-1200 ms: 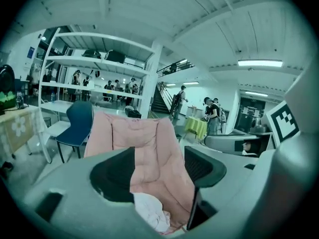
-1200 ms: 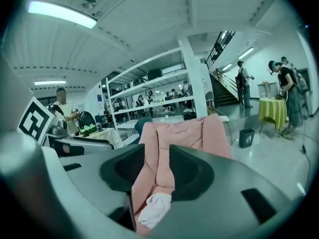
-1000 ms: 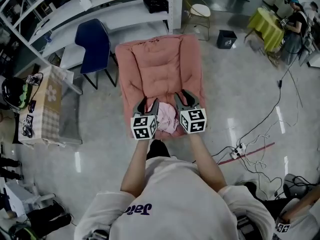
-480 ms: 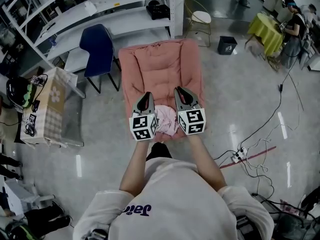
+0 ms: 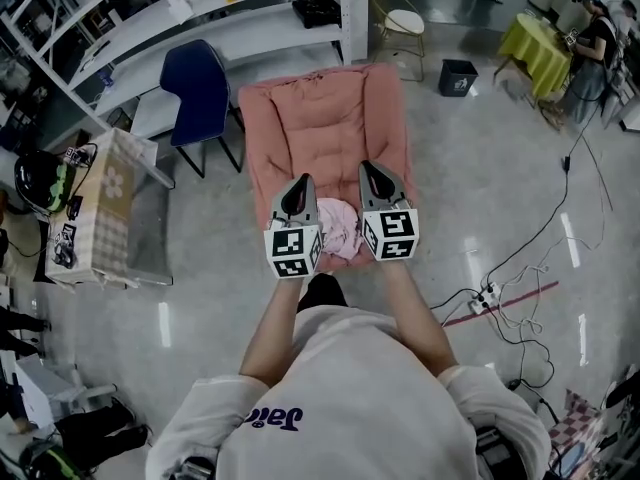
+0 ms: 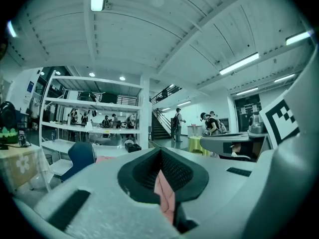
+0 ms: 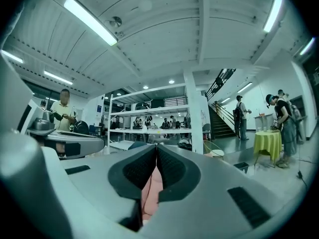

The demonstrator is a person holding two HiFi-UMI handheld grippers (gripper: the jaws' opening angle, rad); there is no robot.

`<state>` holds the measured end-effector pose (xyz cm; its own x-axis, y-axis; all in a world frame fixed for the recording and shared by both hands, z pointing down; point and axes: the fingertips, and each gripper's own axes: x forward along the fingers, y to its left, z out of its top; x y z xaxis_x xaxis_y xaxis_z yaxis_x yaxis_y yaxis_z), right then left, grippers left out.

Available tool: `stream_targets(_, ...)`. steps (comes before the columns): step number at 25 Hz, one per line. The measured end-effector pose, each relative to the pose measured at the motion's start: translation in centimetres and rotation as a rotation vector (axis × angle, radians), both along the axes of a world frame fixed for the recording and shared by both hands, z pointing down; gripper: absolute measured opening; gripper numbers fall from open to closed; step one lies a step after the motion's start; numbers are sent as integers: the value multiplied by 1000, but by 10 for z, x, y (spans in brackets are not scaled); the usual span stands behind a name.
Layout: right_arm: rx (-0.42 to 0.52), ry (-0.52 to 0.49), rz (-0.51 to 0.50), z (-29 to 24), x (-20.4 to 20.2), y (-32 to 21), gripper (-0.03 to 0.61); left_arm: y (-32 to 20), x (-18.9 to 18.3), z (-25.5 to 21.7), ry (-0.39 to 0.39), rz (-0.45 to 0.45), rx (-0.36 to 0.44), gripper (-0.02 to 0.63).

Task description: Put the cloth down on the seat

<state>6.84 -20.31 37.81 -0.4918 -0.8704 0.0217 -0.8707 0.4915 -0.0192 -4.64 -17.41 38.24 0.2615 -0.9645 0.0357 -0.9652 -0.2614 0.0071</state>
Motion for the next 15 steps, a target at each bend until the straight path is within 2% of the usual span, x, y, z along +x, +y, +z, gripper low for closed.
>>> stream_targets(11,-21,6,-4,10,-9,-7,20,-5,-12,11,46,12,-34,14)
stream_targets(15,-41,16,-8,18,-14,-16,20,-15,-18,16,109,21,-63,14)
